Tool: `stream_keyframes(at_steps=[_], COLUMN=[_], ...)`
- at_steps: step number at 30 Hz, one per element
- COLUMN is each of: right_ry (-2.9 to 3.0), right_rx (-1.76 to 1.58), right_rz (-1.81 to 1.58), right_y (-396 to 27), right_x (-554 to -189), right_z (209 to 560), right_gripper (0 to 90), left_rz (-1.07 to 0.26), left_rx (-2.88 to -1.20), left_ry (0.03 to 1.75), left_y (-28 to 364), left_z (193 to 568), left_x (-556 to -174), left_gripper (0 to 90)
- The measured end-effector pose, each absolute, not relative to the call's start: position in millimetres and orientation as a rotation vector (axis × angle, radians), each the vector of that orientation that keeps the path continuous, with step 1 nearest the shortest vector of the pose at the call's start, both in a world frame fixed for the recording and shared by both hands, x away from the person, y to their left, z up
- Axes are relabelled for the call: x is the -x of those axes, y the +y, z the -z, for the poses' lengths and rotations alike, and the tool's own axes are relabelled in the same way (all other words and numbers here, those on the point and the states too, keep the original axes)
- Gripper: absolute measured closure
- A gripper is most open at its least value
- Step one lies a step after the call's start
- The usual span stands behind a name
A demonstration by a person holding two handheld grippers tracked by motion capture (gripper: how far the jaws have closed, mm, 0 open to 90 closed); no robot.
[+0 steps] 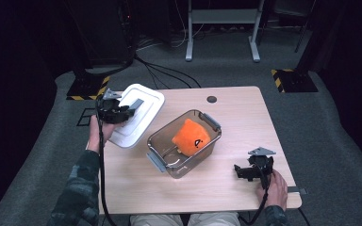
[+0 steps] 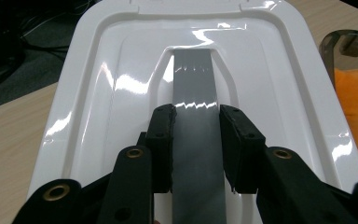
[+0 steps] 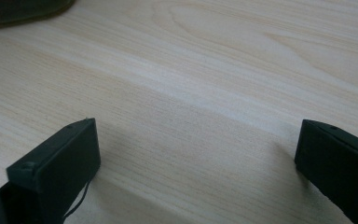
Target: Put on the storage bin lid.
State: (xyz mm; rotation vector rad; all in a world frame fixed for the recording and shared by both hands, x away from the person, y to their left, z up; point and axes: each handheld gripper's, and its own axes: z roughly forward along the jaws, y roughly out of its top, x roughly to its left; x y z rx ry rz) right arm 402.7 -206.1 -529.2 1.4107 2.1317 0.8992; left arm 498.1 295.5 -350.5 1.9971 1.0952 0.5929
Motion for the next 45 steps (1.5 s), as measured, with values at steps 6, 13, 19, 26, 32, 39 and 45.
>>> stream_keyframes(at_steps=[6, 13, 19, 26, 32, 39, 45], right_ry=[2.134, 2.137, 2.137, 2.138, 2.137, 2.137, 2.134], right_rx=[-1.408, -1.406, -1.405, -1.404, -1.407, -1.407, -1.410], right_rz=[-0.900, -0.902, -0.903, -0.903, -0.903, -0.903, -0.906], right_y=[-206, -206, -206, -207, -206, -206, -206], right_x=[-403, -403, -403, -403, -403, -403, -403], right_z=[529, 529, 529, 529, 529, 529, 529], right_gripper=[0.0, 0.0, 0.0, 0.0, 0.0, 0.0, 0.0], left_rz=[-0.584, -0.578, -0.567, -0.553, -0.535, -0.515, -0.495], left_rx=[-1.999, -2.013, -2.035, -2.061, -2.084, -2.114, -2.131], left_ry=[1.066, 1.009, 0.950, 0.888, 0.851, 0.824, 0.815], left_y=[283, 267, 251, 229, 213, 199, 188], left_z=[342, 330, 320, 313, 311, 313, 316], left_x=[-497, -493, -487, -482, -481, -481, -482], left_gripper=[66.3, 66.3, 66.2, 66.2, 66.2, 66.2, 66.2])
